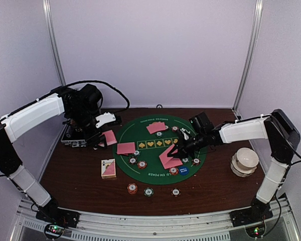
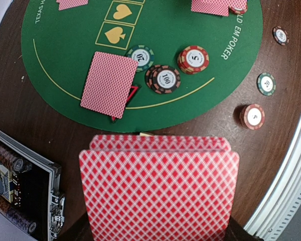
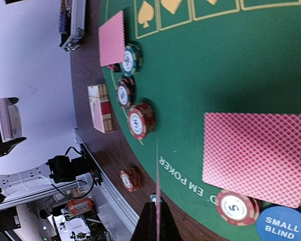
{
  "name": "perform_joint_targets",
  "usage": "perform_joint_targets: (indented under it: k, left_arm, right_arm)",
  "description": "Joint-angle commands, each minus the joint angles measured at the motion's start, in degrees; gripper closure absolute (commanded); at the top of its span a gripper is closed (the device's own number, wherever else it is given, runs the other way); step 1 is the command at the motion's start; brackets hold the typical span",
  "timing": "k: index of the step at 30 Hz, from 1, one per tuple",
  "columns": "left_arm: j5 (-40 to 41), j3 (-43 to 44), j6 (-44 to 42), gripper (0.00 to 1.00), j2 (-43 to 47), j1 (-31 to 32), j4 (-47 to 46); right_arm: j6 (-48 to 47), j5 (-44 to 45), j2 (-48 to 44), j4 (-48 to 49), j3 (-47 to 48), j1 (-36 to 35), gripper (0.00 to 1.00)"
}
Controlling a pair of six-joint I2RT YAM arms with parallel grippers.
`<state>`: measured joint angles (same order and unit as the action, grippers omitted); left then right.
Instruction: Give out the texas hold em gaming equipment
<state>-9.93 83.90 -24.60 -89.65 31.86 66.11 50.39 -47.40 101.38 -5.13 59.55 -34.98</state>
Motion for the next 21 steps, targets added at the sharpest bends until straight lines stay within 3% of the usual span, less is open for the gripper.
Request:
perform_joint_targets:
  k: [1, 5, 14, 21]
  left_arm:
    - [-1.04, 1.12, -0.78, 1.0, 0.01, -0.13, 0.06]
    - [-1.15, 1.27, -0.77, 1.0, 0.22, -0.13, 0.41]
    - [-1.45, 1.18, -0.8, 1.0, 0.33, -0.13, 0.64]
    - [-1.4, 1.09, -0.8, 1.0, 0.49, -0.13, 0.98]
  right_arm:
    - [-6.91, 4.69, -0.59, -6.99, -0.01, 0.18, 0.99]
    - [-9.19, 6.94, 0.46, -10.14, 0.08, 0.2, 0.95]
    - [-14.78, 15.85, -1.39, -21.49, 2.73, 0.18, 0.73]
    - [-17.84, 23.39, -5.16, -29.43, 6.19, 0.27, 0.71]
